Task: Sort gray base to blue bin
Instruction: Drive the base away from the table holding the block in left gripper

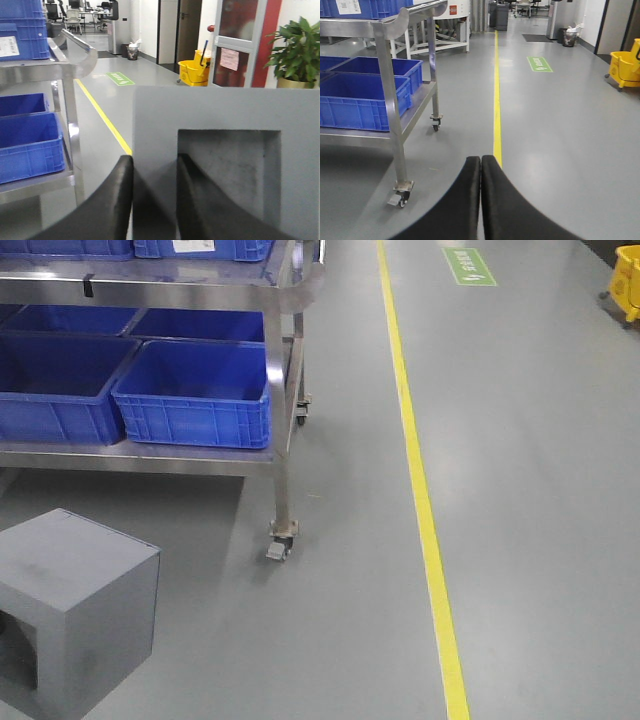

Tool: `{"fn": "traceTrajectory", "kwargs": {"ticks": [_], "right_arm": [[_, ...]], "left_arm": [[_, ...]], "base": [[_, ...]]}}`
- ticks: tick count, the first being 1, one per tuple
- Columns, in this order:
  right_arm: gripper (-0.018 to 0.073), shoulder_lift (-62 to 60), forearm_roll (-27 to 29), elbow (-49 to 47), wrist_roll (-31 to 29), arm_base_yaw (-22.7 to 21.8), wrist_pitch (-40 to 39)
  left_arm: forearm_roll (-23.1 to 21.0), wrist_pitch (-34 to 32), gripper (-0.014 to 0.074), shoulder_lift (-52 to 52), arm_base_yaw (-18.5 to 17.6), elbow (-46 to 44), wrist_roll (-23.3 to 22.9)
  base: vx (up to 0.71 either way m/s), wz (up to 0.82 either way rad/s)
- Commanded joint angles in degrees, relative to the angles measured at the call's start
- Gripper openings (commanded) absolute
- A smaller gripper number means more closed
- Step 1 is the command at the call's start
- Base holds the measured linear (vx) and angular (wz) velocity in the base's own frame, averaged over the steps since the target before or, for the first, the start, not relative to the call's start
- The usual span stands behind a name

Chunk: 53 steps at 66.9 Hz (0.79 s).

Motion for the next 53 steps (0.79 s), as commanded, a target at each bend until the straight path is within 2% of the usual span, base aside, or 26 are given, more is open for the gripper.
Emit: {"fn": "traceTrajectory", "kwargs": {"ticks": [1,28,53], "right_arm": [[-0.0005,-0.42,-0.49,0.32,-0.69,-0.10,-4.52],[-0.0005,-0.42,-0.49,0.32,-0.69,-0.10,-4.52],[-0.0005,-0.42,-0.49,0.32,-0.69,-0.10,-4.52]], "left_arm": [[0.04,-6.05,-0.0007,0.41,-0.33,-1.82,-0.28],[0.04,-6.05,-0.0007,0.41,-0.33,-1.82,-0.28],[0.04,-6.05,-0.0007,0.41,-0.33,-1.82,-0.28]], "base": [[0.40,0.17],[0.38,0.25],[0.31,0.60]]}}
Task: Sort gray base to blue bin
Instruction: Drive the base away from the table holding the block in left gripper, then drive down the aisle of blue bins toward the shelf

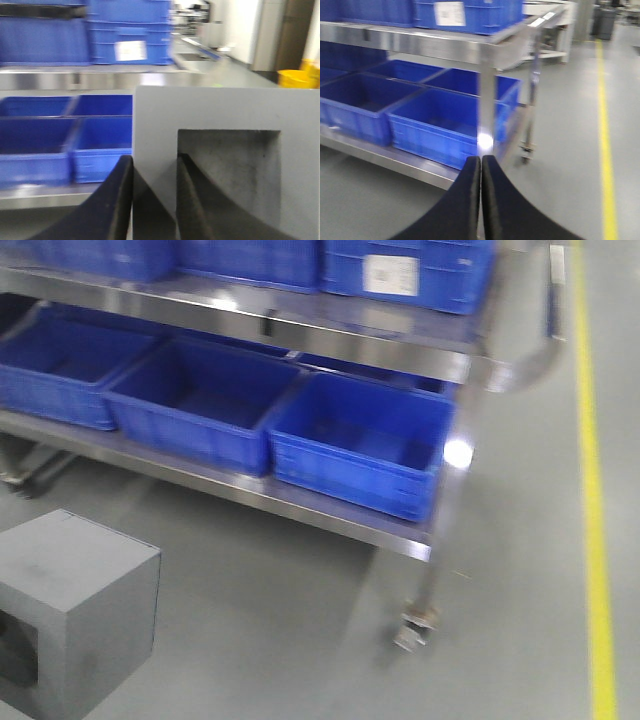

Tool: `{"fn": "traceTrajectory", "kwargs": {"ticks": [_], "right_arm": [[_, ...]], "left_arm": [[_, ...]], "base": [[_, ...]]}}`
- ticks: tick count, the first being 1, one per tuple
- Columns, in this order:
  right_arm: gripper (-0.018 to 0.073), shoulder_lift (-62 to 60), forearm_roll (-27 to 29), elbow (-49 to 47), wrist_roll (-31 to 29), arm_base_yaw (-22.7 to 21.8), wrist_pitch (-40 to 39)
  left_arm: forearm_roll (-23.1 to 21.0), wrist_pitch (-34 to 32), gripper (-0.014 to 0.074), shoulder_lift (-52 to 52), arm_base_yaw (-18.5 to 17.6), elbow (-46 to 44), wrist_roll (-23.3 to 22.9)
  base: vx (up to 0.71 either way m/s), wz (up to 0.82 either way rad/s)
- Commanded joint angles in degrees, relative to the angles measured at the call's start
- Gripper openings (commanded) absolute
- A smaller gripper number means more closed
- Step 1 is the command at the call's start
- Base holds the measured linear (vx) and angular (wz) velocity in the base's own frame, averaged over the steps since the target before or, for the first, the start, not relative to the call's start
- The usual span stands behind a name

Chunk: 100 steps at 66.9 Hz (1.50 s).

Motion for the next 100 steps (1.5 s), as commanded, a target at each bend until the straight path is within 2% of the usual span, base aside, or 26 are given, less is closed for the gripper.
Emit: {"fn": "traceTrajectory", "kwargs": {"ticks": [1,49,100], "right_arm": [[-0.0005,-0.42,-0.49,0.32,-0.69,-0.10,-4.52],[-0.0005,-0.42,-0.49,0.32,-0.69,-0.10,-4.64],[-0.0005,-0.42,-0.49,0.32,-0.69,-0.10,-4.57]], "left_arm": [[0.04,-6.05,-0.0007,0.41,-0.33,-1.82,-0.28],[0.04,-6.05,-0.0007,0.41,-0.33,-1.82,-0.28],[0.04,-6.05,-0.0007,0.41,-0.33,-1.82,-0.28]], "base": [[0.29,0.85],[0.27,0.91],[0.32,0.46]]}}
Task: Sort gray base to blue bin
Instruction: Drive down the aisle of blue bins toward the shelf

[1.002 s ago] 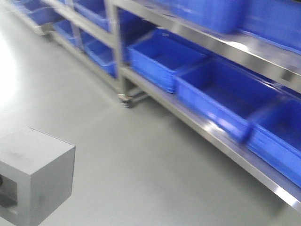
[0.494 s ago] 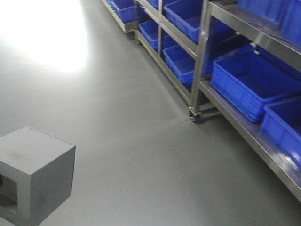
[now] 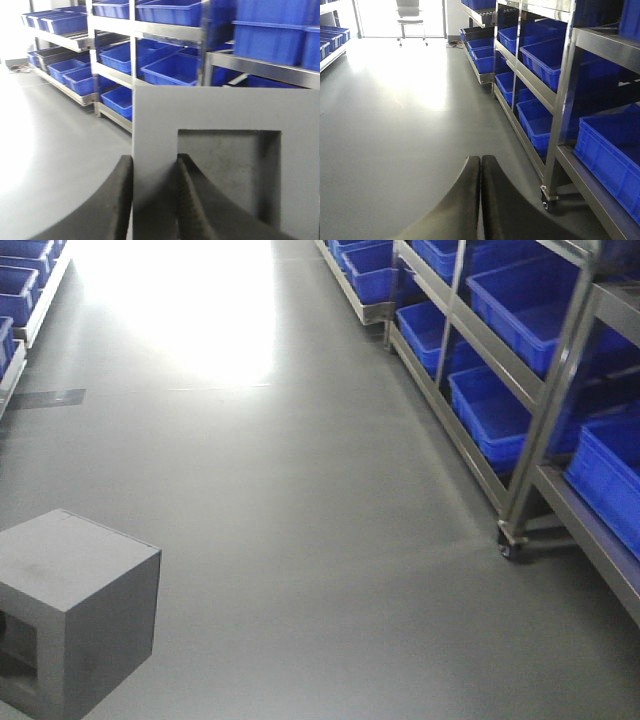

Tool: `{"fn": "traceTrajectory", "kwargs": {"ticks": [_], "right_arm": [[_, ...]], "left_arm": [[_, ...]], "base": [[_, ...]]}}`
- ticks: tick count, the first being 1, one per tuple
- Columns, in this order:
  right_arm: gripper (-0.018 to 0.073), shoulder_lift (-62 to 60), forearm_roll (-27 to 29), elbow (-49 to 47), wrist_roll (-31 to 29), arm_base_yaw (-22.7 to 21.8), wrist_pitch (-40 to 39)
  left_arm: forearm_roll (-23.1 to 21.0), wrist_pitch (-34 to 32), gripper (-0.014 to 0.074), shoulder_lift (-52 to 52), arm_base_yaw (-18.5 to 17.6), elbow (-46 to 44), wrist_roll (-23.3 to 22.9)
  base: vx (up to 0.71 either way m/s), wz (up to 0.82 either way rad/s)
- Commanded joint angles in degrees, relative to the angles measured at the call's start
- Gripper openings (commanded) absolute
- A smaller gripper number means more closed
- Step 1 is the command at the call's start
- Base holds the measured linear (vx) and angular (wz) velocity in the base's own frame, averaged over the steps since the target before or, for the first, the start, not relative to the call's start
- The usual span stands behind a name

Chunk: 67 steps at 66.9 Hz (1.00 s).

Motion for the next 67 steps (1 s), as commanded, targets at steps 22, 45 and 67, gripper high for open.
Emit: {"fn": "traceTrajectory", "kwargs": {"ticks": [22,45,67], "right_arm": [[-0.0005,-0.42,-0.49,0.32,-0.69,-0.10,-4.57],[-0.0005,-0.42,-0.49,0.32,-0.69,-0.10,-4.48],[-0.0005,-0.42,-0.49,0.32,-0.69,-0.10,-4.48]], "left_arm": [[-0.01,-6.05,-0.0007,0.41,-0.33,-1.82,-0.28],[-0.01,-6.05,-0.0007,0.41,-0.33,-1.82,-0.28],[-0.01,-6.05,-0.0007,0.41,-0.33,-1.82,-0.28]], "base": [[0.46,0.20],[0.50,0.19],[0.51,0.19]]}}
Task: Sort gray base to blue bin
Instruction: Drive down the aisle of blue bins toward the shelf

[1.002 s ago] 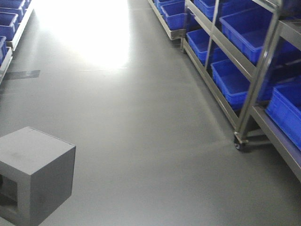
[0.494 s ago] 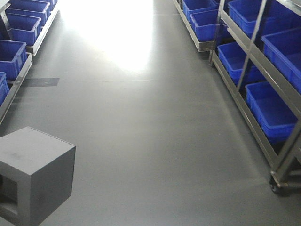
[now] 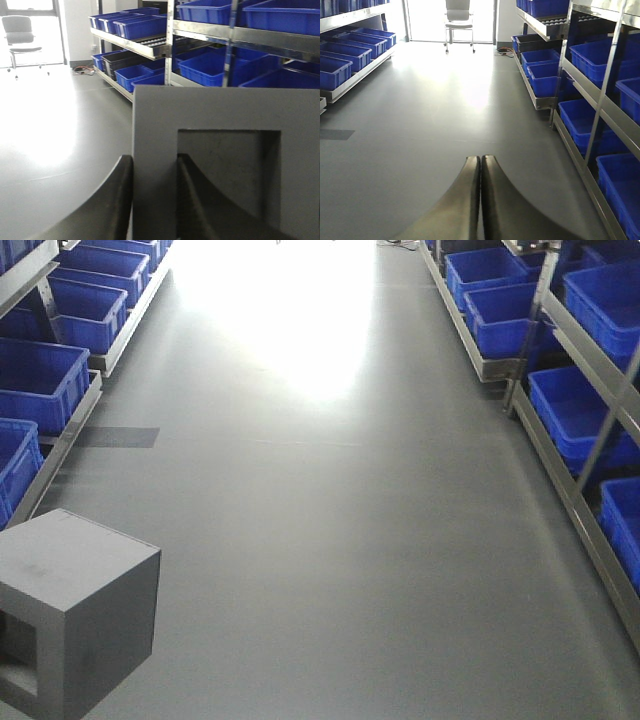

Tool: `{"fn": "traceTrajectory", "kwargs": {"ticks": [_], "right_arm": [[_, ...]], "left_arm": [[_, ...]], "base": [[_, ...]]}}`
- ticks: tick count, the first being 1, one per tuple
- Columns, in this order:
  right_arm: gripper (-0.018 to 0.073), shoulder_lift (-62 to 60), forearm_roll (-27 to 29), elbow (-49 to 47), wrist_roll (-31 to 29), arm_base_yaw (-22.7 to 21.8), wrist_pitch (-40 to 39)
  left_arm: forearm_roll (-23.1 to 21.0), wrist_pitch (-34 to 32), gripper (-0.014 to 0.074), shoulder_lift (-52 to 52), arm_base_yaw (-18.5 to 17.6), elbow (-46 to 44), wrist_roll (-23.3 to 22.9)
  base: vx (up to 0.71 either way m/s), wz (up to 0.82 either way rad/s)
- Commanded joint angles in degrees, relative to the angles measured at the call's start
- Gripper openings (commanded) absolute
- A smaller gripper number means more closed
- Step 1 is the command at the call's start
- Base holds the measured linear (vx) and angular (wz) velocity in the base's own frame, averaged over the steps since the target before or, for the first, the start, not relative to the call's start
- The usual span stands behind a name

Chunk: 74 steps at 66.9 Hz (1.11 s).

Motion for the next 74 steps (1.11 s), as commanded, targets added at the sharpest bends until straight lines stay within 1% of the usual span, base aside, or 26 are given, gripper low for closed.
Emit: {"fn": "traceTrajectory", "kwargs": {"ticks": [1,41,74], "right_arm": [[-0.0005,-0.42,-0.49,0.32,-0.69,-0.10,-4.48],[-0.0005,-0.42,-0.49,0.32,-0.69,-0.10,-4.51],[-0.0005,-0.42,-0.49,0.32,-0.69,-0.10,-4.56]], "left_arm": [[-0.01,-6.05,-0.0007,0.41,-0.33,-1.82,-0.28],[-0.01,-6.05,-0.0007,0.41,-0.33,-1.82,-0.28],[-0.01,-6.05,-0.0007,0.41,-0.33,-1.82,-0.28]], "base": [[0.53,0.19],[0.53,0.12],[0.50,-0.09]]}}
